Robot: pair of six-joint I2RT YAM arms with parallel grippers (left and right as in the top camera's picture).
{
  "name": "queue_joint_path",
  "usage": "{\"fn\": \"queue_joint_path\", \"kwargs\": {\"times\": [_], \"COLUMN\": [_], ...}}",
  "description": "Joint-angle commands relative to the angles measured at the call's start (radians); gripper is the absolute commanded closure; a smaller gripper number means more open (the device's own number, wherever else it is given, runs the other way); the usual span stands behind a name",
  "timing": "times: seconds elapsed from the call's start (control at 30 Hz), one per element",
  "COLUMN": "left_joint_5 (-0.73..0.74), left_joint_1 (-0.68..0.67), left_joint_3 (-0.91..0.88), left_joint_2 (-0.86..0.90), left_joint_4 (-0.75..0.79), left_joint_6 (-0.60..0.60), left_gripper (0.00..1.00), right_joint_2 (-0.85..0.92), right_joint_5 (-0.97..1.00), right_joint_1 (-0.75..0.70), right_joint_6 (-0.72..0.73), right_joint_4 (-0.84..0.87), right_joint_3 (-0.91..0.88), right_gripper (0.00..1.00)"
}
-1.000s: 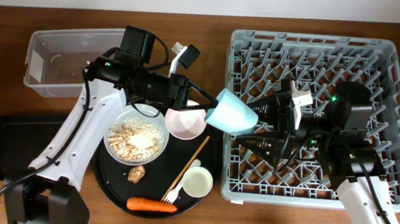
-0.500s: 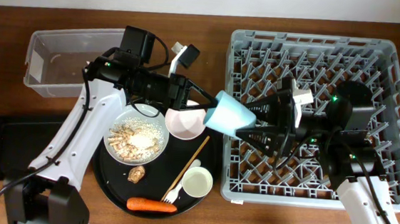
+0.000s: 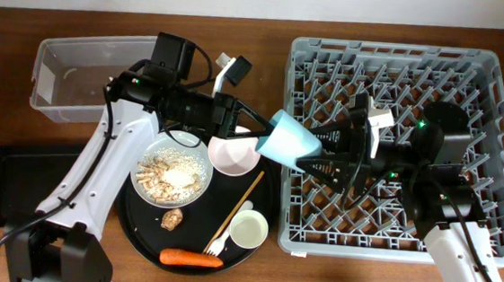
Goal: Sort waste into correct bins and load items into the dishwasher rack
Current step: 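Hand the cup from the left gripper to the right gripper, then place the cup upside down in the rack's right side with right gripper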
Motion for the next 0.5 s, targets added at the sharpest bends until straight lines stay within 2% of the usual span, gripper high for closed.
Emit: {"fn": "queue_joint_path", "kwargs": {"times": [0.0,0.1,0.33,0.43,0.47], "left_joint_5": [-0.118,-0.249,-0.664,-0.89,-0.989], "left_joint_1": [0.002,0.002,0.026,0.055,0.066], "left_joint_3": [0.012,0.012,0.012,0.012,0.012], "left_joint_2": [-0.011,-0.011,-0.011,-0.011,-0.011], "left_joint_4": [-0.001,-0.016,-0.147,-0.213,-0.23], "left_joint_6": [0.005,0.006,0.006,0.005,0.005], "left_gripper": [0.73,0.7,0.7,0.69,0.69], "right_joint_2": [0.001,0.001,-0.001,-0.001,-0.001], "right_joint_5": [0.064,0.121,0.363,0.553,0.682], "right_joint_1": [0.006,0.006,0.005,0.004,0.004], "right_joint_6": [0.031,0.03,0.03,0.03,0.03], "right_joint_4": [-0.024,-0.068,-0.219,-0.383,-0.513], "right_joint_3": [0.012,0.012,0.018,0.066,0.112], "right_gripper": [0.39,0.4,0.45,0.45,0.45]}}
